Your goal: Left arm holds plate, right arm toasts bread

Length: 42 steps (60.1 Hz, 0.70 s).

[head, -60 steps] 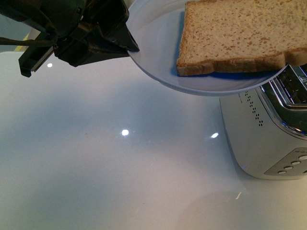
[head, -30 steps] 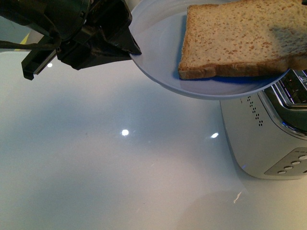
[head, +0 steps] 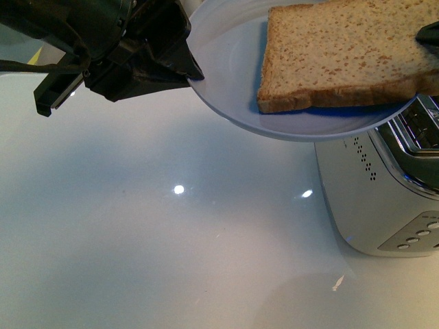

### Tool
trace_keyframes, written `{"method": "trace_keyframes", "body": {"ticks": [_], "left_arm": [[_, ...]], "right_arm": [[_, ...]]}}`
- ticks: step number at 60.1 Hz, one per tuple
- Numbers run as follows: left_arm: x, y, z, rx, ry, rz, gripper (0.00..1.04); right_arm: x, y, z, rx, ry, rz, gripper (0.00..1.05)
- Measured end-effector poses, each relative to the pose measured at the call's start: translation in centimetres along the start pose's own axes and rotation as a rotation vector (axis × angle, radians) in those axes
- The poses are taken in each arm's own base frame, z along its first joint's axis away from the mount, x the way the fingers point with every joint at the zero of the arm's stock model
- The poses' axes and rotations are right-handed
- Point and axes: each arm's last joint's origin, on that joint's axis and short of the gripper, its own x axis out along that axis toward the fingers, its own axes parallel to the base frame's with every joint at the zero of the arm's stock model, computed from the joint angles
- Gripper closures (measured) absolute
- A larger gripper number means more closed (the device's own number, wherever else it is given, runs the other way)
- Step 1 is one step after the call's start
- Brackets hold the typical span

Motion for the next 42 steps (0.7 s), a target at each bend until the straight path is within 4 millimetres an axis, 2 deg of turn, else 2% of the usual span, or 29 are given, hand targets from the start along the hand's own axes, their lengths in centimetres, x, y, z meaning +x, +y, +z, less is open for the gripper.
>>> {"method": "trace_keyframes", "body": {"ticks": [11, 30, 35, 42], "left_arm": [[0.0, 0.0, 0.0, -0.002, -0.005, 0.005, 1.02], [0.0, -0.1, 0.0, -0.003, 0.001, -0.009, 1.02], [0.0, -0.1, 0.0, -0.005, 0.001, -0.010, 1.02], [0.0, -0.1, 0.0, -0.004, -0.001, -0.012, 1.02]], "right_arm": [[-0.1, 0.0, 0.0, -0.004, 0.002, -0.005, 1.01], [-1.0, 1.7, 1.0, -0.054, -0.023, 0.047, 1.02], [-1.8, 2.8, 2.2, -0.093, -0.065, 0.066, 1.02], [-3.9, 5.7, 5.7, -0.187, -0.178, 0.087, 1.02]]}}
